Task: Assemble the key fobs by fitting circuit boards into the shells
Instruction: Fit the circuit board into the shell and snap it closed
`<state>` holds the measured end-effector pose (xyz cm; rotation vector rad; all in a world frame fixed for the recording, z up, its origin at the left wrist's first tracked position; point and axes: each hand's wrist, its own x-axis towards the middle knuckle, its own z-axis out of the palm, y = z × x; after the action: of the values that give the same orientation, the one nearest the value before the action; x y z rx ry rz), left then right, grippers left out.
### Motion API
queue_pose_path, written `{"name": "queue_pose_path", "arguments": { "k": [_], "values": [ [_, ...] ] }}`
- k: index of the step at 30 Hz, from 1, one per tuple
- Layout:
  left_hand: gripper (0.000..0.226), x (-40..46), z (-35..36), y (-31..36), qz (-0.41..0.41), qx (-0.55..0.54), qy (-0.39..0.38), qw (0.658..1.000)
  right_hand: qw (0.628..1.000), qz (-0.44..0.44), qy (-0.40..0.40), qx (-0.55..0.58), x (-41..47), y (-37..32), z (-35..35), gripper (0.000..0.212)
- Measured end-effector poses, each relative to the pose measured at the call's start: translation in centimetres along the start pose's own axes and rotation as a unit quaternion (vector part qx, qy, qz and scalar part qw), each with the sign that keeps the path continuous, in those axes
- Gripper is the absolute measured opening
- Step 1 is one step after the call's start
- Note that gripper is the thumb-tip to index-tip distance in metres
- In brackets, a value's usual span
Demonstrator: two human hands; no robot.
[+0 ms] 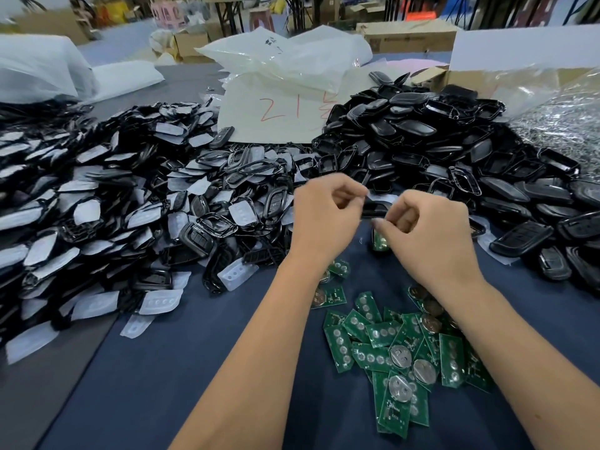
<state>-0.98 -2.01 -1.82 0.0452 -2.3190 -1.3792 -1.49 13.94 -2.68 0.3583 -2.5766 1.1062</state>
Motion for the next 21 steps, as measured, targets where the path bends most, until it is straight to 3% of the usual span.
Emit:
{"name": "queue_pose_path", "arguments": {
  "k": [4, 7, 10, 15, 21],
  "values": [
    [0.018, 1.5, -3.3, -0.3, -0.015, -0.012, 0.204, 0.979, 0.995, -0.101, -0.01, 0.015, 1.2, -3.2, 2.0, 0.02],
    [0.013, 1.8, -5.6, -1.9, -0.054, 0.058, 0.288, 0.954, 0.989, -0.139, -0.036, 0.019, 2.7, -5.4, 4.3, 0.011],
    [0.022, 2.1, -6.8, -3.3, -0.063, 0.153, 0.276, 0.947, 0.988, -0.146, -0.058, 0.006, 5.5, -7.1, 6.5, 0.005],
    [0.042, 3.0, -7.6, -4.7, -0.048, 0.308, 0.136, 0.94, 0.981, -0.165, -0.087, -0.058, 11.0, -8.9, 9.7, 0.023],
    [0.037, 3.0, -8.1, -5.1, -0.105, 0.243, 0.156, 0.952, 0.96, -0.086, -0.254, -0.08, 15.4, -11.0, 12.6, 0.035]
  ]
}}
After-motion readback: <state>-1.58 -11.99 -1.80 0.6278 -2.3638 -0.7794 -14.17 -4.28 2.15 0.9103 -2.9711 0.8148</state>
